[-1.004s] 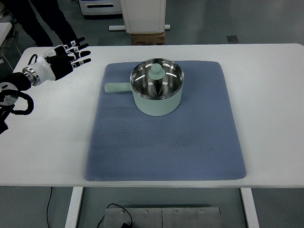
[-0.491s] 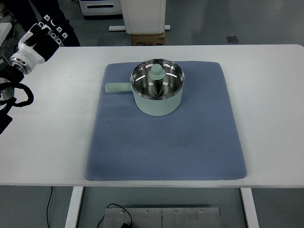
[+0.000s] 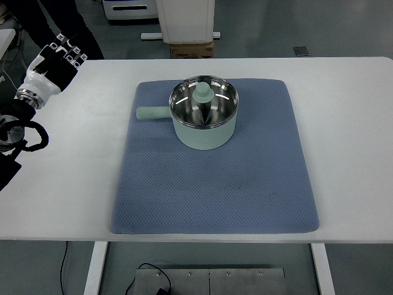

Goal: Rotate green pot handle

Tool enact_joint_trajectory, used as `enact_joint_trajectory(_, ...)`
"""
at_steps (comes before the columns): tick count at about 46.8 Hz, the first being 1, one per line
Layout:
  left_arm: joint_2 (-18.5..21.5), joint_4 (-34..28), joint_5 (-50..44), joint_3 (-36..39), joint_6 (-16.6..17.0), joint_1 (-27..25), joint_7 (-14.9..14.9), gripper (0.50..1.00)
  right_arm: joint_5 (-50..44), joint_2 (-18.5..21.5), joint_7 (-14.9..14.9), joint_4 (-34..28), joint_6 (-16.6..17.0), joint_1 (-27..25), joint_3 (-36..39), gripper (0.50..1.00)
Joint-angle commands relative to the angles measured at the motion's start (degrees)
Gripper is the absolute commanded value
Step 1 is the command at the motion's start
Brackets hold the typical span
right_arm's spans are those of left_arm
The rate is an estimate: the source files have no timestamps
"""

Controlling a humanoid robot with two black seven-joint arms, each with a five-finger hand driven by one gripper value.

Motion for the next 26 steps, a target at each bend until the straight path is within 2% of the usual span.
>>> enact_joint_trajectory(1, -0.17, 0.0, 0.0, -0.08, 0.0, 0.06, 0.01, 1.0, 0.0, 0.0, 0.13, -0.16, 0.01, 0.02, -0.09, 1.0)
enact_joint_trajectory(26, -0.61, 0.0, 0.0, -2.1, 0.0, 3.13, -0.08, 1.0, 0.17, 0.0, 0.13, 0.02, 0.01, 0.2, 0.09, 1.0)
